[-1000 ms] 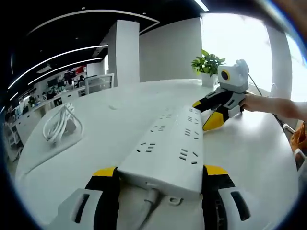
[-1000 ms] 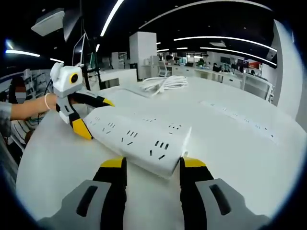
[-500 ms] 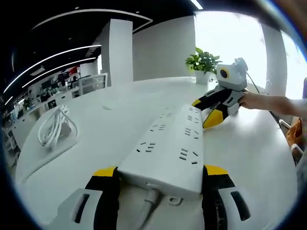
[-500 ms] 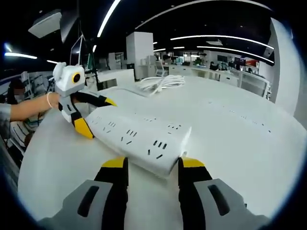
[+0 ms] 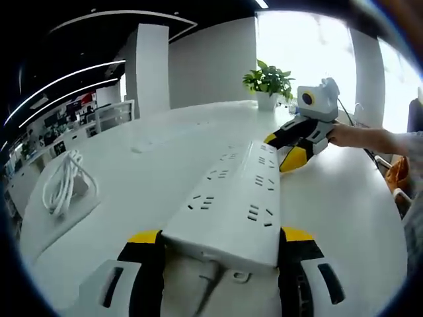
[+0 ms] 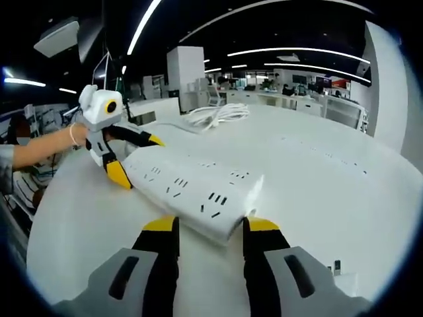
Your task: Straighten the power strip on the desk, plug the charger into it
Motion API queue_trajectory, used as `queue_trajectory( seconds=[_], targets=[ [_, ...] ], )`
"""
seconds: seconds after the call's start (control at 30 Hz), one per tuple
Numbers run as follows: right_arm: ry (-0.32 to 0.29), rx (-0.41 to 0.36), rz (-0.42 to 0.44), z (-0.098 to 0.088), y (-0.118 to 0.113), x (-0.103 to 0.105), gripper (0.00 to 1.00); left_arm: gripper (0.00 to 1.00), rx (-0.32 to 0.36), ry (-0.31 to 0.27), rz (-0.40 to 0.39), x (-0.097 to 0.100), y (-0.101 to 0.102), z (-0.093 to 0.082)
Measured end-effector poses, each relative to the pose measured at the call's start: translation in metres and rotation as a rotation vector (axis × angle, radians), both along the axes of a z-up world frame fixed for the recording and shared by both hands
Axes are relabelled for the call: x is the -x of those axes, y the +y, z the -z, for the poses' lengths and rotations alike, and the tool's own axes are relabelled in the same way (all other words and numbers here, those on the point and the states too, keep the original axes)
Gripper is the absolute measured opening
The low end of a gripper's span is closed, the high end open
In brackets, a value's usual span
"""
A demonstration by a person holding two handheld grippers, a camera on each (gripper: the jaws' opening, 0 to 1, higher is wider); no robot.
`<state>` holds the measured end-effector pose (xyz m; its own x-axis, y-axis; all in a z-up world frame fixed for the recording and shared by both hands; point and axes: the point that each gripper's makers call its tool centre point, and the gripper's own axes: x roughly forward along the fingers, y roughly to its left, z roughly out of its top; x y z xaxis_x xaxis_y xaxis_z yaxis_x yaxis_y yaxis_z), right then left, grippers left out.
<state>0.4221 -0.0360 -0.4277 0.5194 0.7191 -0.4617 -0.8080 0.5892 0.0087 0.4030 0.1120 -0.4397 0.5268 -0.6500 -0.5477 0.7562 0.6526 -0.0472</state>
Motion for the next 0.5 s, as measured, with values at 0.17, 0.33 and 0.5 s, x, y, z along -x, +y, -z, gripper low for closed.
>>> queue_trajectory(
  seconds=[0.17, 0.33, 0.5],
  targets=[
    [-0.02, 0.018, 0.01, 0.002, -0.004, 0.003, 0.35, 0.7, -0.008, 0.009, 0.03, -0.002, -0.002, 0.001],
    [-0.024, 0.026, 0.022, 0.003, -0.008, 0.007, 0.34, 0.7, -0.019, 0.016, 0.063, -0.005, -0.006, 0.003],
    [-0.017, 0.025, 0.027, 0.003, -0.011, 0.011, 0.33, 0.7, -0.038, 0.029, 0.093, -0.005, -0.009, 0.004]
  ],
)
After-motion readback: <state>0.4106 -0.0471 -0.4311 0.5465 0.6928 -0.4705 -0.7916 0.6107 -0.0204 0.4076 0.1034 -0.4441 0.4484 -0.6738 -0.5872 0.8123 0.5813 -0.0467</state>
